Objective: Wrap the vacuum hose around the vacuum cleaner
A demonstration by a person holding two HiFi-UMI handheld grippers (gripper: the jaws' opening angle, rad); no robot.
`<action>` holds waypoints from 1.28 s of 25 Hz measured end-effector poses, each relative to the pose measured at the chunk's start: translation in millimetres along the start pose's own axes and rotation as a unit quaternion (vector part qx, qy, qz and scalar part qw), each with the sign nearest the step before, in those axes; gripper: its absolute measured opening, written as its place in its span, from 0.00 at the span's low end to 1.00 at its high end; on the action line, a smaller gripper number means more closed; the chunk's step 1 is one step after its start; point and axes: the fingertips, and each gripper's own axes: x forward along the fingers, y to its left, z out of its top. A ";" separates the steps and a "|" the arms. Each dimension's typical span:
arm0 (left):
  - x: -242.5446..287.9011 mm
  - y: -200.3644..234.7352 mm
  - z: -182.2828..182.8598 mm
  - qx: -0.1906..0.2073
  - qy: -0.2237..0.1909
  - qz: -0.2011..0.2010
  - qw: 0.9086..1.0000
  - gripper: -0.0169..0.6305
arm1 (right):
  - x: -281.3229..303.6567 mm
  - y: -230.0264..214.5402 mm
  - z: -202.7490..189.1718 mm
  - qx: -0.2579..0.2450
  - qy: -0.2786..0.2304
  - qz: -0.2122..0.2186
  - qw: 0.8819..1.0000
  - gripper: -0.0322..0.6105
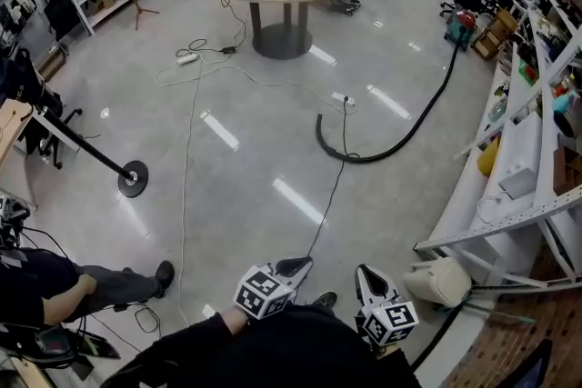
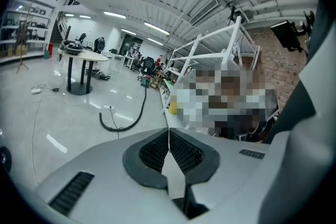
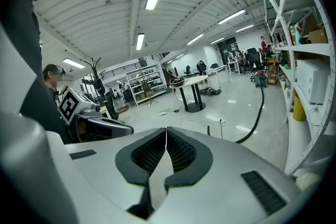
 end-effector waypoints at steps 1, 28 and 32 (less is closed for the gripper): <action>-6.5 9.6 -4.0 -0.015 -0.003 -0.001 1.000 0.06 | 7.1 8.1 0.0 -0.006 0.004 0.000 1.000 0.08; 46.8 99.3 74.5 -0.049 -0.013 0.057 0.997 0.06 | 131.7 -62.1 52.9 -0.024 0.031 0.040 0.998 0.08; 80.6 84.6 98.1 -0.016 -0.004 0.068 0.998 0.06 | 136.5 -108.3 56.0 -0.008 0.046 0.042 0.998 0.08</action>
